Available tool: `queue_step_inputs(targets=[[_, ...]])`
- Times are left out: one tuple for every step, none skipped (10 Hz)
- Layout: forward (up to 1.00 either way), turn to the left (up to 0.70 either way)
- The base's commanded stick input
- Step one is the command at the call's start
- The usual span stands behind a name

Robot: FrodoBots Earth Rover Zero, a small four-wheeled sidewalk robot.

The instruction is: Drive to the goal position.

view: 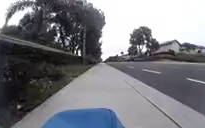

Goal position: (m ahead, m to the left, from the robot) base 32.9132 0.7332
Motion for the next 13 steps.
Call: queue_step_inputs(targets=[[1.00, 0.00], [1.00, 0.00], [1.00, 0.00], [1.00, 0.00], [1.00, 0.00], [1.00, 0.27], [1.00, 0.27], [1.00, 0.27], [1.00, 0.27], [1.00, 0.27], [1.00, 0.27], [1.00, 0.27], [1.00, 0.27]])
